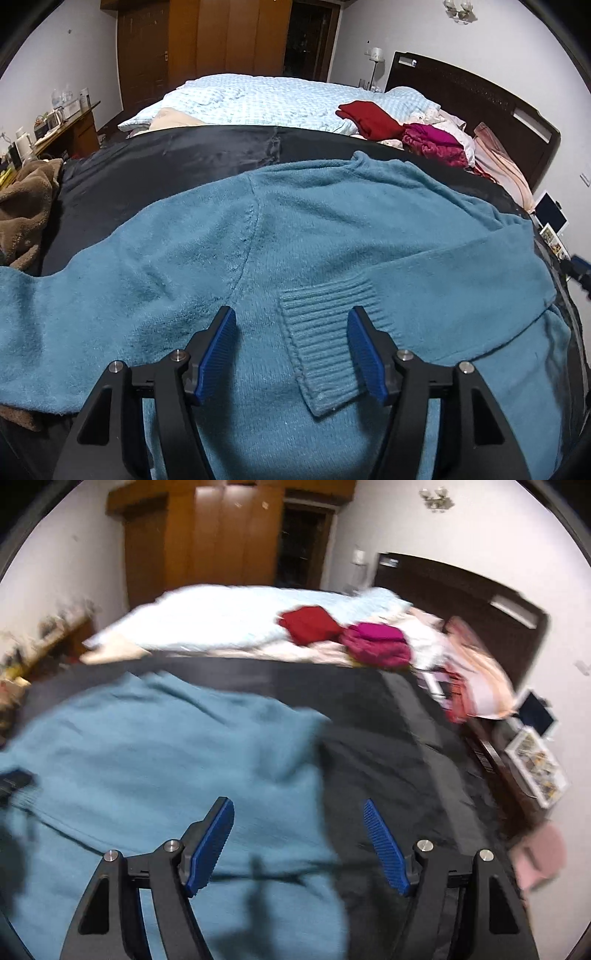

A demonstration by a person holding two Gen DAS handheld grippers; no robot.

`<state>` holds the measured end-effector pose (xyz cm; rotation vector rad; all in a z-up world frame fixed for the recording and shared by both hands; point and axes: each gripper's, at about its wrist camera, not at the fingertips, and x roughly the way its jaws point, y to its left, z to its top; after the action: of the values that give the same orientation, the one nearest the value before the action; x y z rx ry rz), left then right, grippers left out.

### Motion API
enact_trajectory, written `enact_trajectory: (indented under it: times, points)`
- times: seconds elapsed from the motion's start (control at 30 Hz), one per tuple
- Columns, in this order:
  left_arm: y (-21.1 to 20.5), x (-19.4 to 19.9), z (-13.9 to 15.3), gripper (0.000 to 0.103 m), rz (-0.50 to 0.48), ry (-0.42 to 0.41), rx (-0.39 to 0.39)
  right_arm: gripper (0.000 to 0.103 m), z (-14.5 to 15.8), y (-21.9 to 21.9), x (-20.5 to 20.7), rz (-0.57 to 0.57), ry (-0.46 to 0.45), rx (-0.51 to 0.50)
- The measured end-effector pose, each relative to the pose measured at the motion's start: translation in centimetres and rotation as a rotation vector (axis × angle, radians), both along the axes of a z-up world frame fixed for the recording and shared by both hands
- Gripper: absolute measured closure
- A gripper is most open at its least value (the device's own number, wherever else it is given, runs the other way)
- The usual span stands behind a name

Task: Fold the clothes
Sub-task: 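Open the left gripper and release the cuff onto the sweater body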

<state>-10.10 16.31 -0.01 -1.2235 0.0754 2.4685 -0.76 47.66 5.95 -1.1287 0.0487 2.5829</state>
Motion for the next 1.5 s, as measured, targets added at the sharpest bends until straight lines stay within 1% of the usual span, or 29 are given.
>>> enact_trajectory:
  times: [0.07,0.13,0.2,0.3,0.37,0.43,0.5,0.6,0.67,0.77,0.93,1.1,1.23,1.33,1.43,1.5]
  points:
    - [0.3,0.0,-0.3,0.036,-0.006,-0.006,-0.007,0.028,0.4,-0.8,-1.1,0.075,0.016,-0.111]
    - [0.5,0.1,-0.5,0.036,-0.011,-0.003,-0.017,0.028,-0.1,-1.2,-2.3,0.111,0.009,-0.194]
    - [0.6,0.2,-0.6,0.035,-0.013,0.000,-0.020,0.028,-1.4,-1.4,-3.5,0.113,-0.017,-0.217]
    - [0.6,0.2,-0.7,0.034,-0.017,0.000,-0.014,0.028,-4.2,-1.0,-5.0,0.083,-0.072,-0.241]
    - [0.6,0.2,-0.8,0.031,-0.023,0.002,-0.013,0.028,-5.9,-0.7,-5.4,0.053,-0.108,-0.233]
    - [0.7,0.3,-0.8,0.027,-0.029,0.004,-0.015,0.028,-6.4,-1.3,-5.1,0.056,-0.095,-0.170]
    - [0.7,0.3,-0.8,0.027,-0.031,0.003,-0.016,0.027,-6.8,-2.1,-4.9,0.063,-0.096,-0.102]
    - [0.1,0.4,-0.4,0.027,-0.020,-0.008,0.007,0.026,-6.9,-2.3,-4.4,0.057,-0.070,-0.085]
    - [-0.6,0.5,0.2,0.027,-0.003,-0.004,0.024,0.025,-7.0,-2.3,-4.4,0.057,-0.068,-0.090]
    - [-2.7,0.9,1.7,0.027,0.042,0.034,0.041,0.025,-7.1,-2.2,-4.3,0.057,-0.067,-0.089]
    - [-6.7,1.6,2.8,0.027,0.140,0.067,0.034,0.024,-7.0,-2.3,-4.9,0.059,-0.069,-0.089]
    - [-10.6,2.0,1.9,0.026,0.226,0.054,0.004,0.023,-6.9,-2.4,-4.8,0.061,-0.069,-0.091]
    - [-12.9,2.0,0.3,0.027,0.277,0.010,0.000,0.023,-6.9,-2.4,-4.8,0.062,-0.068,-0.092]
    - [-13.5,2.4,-0.6,0.027,0.275,-0.007,-0.001,0.022,-6.9,-2.4,-4.8,0.062,-0.068,-0.092]
    - [-14.3,3.0,-0.1,0.027,0.281,0.015,0.011,0.022,-6.9,-2.5,-4.9,0.062,-0.068,-0.093]
    - [-15.6,3.5,0.9,0.026,0.306,0.041,0.031,0.022,-6.9,-2.5,-4.9,0.065,-0.068,-0.094]
